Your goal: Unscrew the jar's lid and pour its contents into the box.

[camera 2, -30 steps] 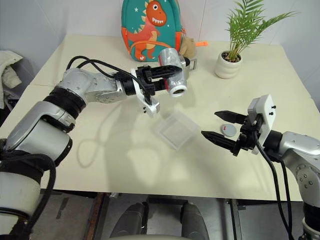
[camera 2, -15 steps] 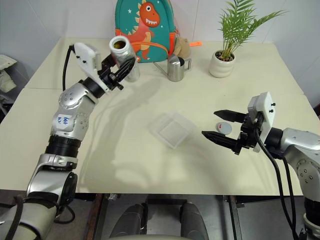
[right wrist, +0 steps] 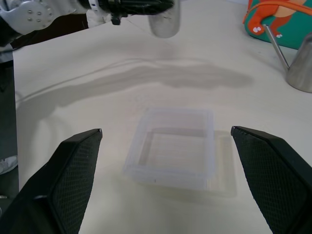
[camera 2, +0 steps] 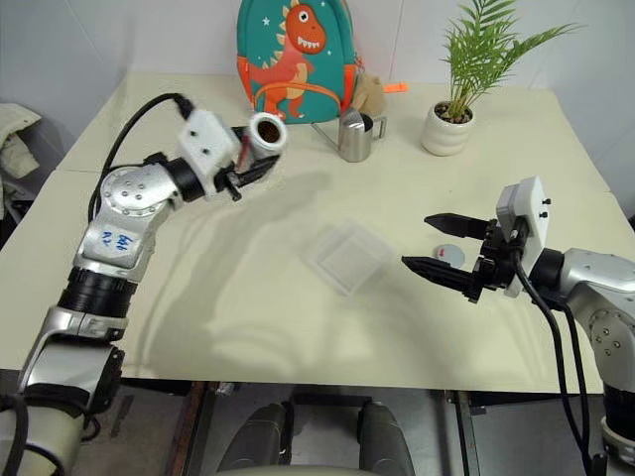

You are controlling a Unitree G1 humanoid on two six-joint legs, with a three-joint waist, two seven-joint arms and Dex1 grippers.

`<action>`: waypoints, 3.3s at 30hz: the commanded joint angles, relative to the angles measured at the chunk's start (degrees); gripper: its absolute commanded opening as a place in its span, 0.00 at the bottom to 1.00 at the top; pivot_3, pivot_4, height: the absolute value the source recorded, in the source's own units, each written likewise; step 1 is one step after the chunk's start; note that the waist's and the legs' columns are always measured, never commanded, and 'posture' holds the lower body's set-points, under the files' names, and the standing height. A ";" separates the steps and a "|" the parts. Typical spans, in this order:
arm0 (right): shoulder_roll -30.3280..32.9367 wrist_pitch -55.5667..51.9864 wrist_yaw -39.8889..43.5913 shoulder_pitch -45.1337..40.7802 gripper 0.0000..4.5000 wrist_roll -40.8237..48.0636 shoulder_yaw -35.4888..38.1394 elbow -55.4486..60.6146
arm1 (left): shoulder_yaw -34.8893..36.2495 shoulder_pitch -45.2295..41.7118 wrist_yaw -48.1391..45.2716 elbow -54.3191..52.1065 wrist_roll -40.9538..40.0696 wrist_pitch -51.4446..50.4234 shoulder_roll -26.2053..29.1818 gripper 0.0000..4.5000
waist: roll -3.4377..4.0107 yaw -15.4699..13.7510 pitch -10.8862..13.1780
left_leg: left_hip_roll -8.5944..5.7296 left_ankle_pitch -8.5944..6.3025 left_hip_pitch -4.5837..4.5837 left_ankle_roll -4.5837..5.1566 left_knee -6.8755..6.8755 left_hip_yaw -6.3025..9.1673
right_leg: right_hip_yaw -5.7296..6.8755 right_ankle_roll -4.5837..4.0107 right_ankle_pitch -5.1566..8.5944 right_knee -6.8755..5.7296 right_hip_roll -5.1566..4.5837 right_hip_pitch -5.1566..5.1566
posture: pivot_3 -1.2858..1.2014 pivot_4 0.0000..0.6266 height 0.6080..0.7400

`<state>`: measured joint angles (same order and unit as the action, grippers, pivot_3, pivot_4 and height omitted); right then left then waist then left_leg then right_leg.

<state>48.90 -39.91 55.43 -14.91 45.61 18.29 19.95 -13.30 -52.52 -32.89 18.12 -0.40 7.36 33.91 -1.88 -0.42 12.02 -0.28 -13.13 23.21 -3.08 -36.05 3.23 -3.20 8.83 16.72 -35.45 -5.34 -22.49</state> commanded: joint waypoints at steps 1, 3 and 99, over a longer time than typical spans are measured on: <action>0.38 1.08 -0.11 -0.15 0.99 -0.01 0.69 1.00 | -6.86 -7.33 0.48 5.58 14.15 19.48 0.82 0.42 | 0.00 -0.01 0.00 | 0.00 -0.01 0.01 0.01 0.02 -0.01 | -0.01 0.01 -0.01 0.04 0.00 0.00 | 0.52 0.24 1.00; 0.18 0.95 -0.61 0.20 0.99 -0.01 0.80 1.52 | -10.13 -11.36 2.30 9.94 20.27 27.26 -0.24 0.42 | 0.00 -0.08 0.00 | 0.00 -0.01 0.03 0.02 0.03 -0.02 | -0.01 0.02 -0.01 0.08 0.01 -0.01 | 0.52 0.24 1.00; 7.34 1.33 11.28 -10.36 1.00 -3.70 -3.78 -9.02 | 20.00 26.98 6.29 -24.37 -14.57 -36.50 -7.28 0.99 | 0.01 0.48 -0.01 | 0.06 -0.14 -0.05 0.26 -0.06 -0.39 | -0.23 0.09 -0.18 0.15 -0.08 -0.06 | 0.52 0.24 1.00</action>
<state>54.34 -39.88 65.34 -24.32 42.27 13.45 11.28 4.94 -25.94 -26.07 -2.62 -13.66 -27.46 25.68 -1.87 0.06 12.00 -0.22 -13.27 23.17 -2.82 -36.10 2.84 -3.42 8.91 16.54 -35.29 -5.42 -22.56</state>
